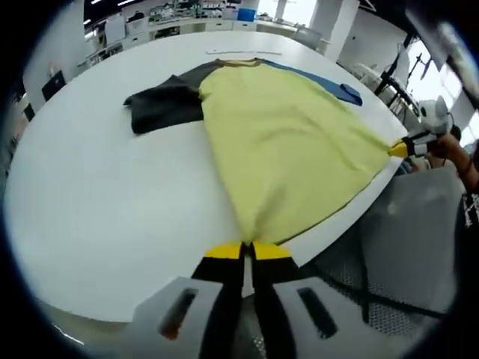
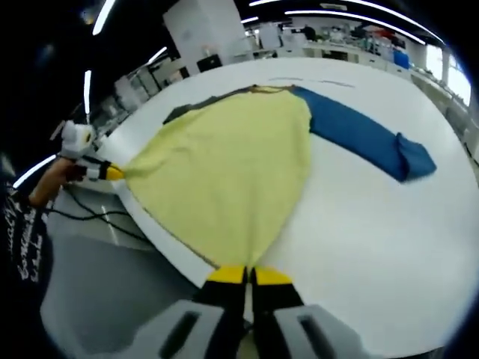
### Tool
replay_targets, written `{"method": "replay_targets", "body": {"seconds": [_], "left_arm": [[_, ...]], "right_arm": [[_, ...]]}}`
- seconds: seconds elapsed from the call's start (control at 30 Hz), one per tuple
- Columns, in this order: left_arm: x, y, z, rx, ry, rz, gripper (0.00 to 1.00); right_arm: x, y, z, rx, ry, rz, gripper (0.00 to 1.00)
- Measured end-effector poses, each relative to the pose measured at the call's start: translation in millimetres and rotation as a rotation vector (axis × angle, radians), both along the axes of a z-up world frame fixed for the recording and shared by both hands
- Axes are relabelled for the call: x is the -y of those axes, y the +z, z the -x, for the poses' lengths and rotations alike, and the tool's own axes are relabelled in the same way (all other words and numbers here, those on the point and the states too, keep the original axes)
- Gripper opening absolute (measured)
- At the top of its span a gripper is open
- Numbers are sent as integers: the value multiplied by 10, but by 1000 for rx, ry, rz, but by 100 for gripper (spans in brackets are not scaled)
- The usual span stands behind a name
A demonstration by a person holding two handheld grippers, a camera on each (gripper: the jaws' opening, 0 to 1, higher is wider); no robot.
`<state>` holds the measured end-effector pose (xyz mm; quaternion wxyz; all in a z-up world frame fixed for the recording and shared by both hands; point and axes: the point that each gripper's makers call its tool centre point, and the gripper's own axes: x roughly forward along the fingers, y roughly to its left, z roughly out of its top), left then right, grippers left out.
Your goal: Fold the garment on the visible template until the final outline fits inside the template.
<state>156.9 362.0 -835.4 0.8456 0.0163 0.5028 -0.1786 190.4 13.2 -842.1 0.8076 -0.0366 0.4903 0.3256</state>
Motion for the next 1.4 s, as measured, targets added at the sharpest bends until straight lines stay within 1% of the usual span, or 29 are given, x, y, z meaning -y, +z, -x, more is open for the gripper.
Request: {"method": "replay_targets", "body": {"seconds": [0.07, 0.13, 0.17, 0.23, 0.27, 0.37, 0.6, 0.77, 0.93, 1.0, 1.1, 1.23, 1.33, 1.4], "left_arm": [[-20, -71, 53, -35, -5, -3, 0], [-9, -128, 88, -65, -27, -12, 0], [-2, -141, 94, -73, -24, -15, 0], [6, -179, 105, -90, -40, -26, 0], [8, -181, 102, -96, -34, -24, 0], [2, -169, 90, -108, -31, -19, 0], [92, -168, 175, -135, -48, -2, 0], [80, -172, 175, -136, -36, 7, 0], [46, -172, 154, -111, -32, 2, 2], [5, -167, 135, -91, -41, -21, 6], [8, -163, 143, -86, -42, -23, 11], [50, -143, 128, -70, -50, -11, 19], [40, -101, 65, -35, -41, -8, 27], [55, -11, -30, 32, -29, 6, 37]], "right_arm": [[15, -21, 30, -12, 3, 15, 0], [24, -46, 49, -22, 3, 21, 0], [27, -50, 51, -24, 2, 22, 0], [41, -60, 48, -23, -1, 26, 0], [44, -54, 47, -23, -3, 30, 0], [53, -55, 41, -16, 0, 39, 0], [109, -37, 49, -1, 19, 85, 0], [109, -33, 72, -5, 19, 80, 0], [111, -71, 81, -4, 40, 101, 0], [117, -73, 75, 1, 38, 107, 0], [108, -62, 68, 8, 34, 99, 6], [76, -45, 67, 10, 45, 88, 20], [42, 10, 70, 13, 48, 70, 27], [2, 59, 64, 19, 51, 44, 30]]}}
